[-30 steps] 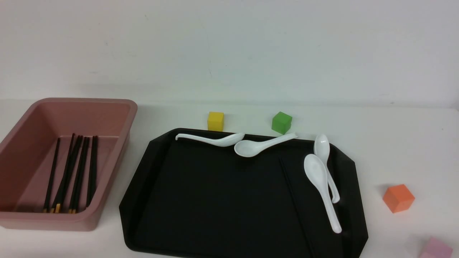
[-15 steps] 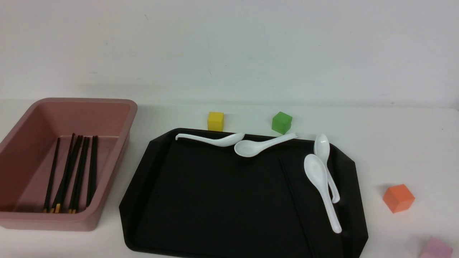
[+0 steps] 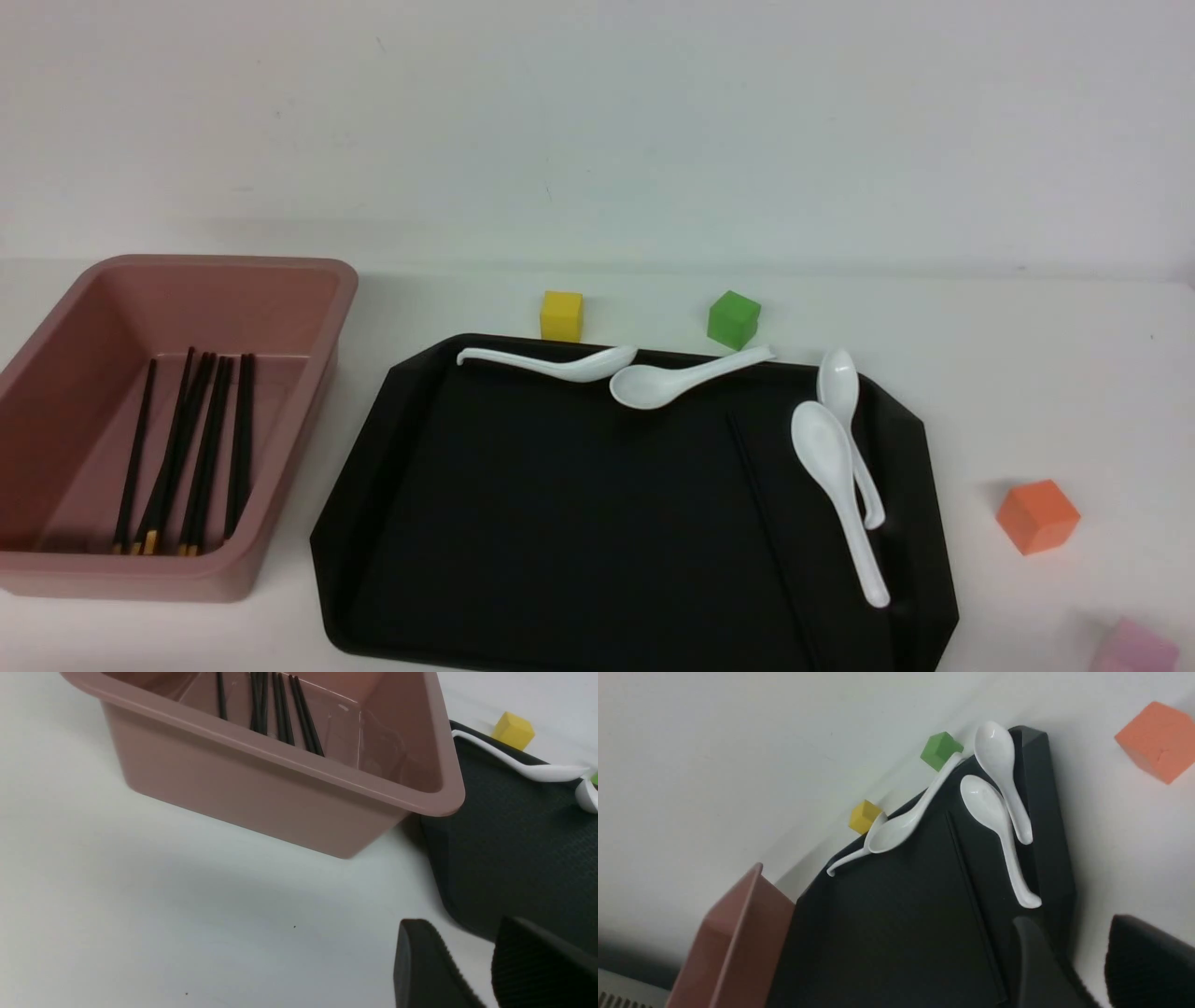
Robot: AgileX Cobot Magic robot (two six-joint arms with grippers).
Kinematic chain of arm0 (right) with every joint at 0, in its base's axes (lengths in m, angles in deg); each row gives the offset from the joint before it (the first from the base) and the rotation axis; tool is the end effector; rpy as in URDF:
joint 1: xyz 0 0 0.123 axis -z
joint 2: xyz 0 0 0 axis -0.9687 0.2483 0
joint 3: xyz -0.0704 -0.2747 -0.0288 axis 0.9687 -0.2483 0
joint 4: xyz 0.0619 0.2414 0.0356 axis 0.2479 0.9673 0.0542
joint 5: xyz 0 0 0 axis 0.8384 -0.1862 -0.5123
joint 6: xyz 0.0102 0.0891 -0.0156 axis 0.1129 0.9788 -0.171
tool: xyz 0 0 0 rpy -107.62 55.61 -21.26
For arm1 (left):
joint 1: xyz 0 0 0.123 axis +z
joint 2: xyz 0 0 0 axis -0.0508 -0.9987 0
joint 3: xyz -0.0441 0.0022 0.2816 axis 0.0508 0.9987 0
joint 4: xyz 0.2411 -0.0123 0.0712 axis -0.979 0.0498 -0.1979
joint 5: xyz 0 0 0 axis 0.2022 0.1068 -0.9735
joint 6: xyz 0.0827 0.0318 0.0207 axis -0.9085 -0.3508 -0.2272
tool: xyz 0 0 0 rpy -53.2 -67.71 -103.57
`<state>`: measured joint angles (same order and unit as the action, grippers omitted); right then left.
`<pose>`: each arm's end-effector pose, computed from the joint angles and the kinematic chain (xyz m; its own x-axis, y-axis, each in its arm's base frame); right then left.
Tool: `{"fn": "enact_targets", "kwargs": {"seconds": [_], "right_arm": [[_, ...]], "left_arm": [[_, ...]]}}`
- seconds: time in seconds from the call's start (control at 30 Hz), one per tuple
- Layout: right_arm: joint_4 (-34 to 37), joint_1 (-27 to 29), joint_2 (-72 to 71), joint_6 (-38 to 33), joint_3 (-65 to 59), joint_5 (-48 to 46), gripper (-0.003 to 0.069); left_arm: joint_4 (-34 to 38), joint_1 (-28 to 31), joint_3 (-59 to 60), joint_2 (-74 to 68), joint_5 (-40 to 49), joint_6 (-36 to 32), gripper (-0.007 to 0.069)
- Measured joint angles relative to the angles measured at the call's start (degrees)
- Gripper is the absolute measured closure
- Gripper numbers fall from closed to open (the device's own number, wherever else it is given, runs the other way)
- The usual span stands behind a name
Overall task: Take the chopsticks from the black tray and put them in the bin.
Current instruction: Use the right arm to grab a pair of chopsticks
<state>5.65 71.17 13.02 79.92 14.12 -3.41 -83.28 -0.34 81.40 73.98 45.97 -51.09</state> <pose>0.0520 0.0213 0.1823 -0.3210 0.7355 -0.5966 -0.0211 0.6243 0.7809 0.0519 -0.0031 0.1688 -0.3138 -0.3619 -0.8778 -0.0671 0.9307 -0.3597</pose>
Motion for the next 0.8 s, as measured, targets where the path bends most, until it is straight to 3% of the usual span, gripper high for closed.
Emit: {"fn": "enact_targets", "kwargs": {"seconds": [0.17,0.33,0.47,0.53,0.67,0.8], "right_arm": [[0.3,0.0,0.0,-0.9,0.4,0.4,0.0419],[-2.2,0.0,0.1,-6.8,7.5,0.4,0.0459],[-8.9,0.0,4.8,-13.3,18.0,-3.2,0.0606],[-14.5,0.0,11.2,-14.0,24.7,-10.9,0.0668],[-21.0,0.0,24.3,-13.8,31.5,-26.8,0.0665],[-22.1,0.0,39.6,-14.2,33.1,-35.7,0.0658]], "left_arm": [[0.0,0.0,0.0,0.0,0.0,0.0,0.0386],[0.0,0.0,0.0,0.0,0.0,0.0,0.0386],[0.0,0.0,0.0,0.0,0.0,0.0,0.0386],[0.0,0.0,0.0,0.0,0.0,0.0,0.0386],[0.0,0.0,0.0,0.0,0.0,0.0,0.0386],[0.0,0.0,0.0,0.0,0.0,0.0,0.0386]]}}
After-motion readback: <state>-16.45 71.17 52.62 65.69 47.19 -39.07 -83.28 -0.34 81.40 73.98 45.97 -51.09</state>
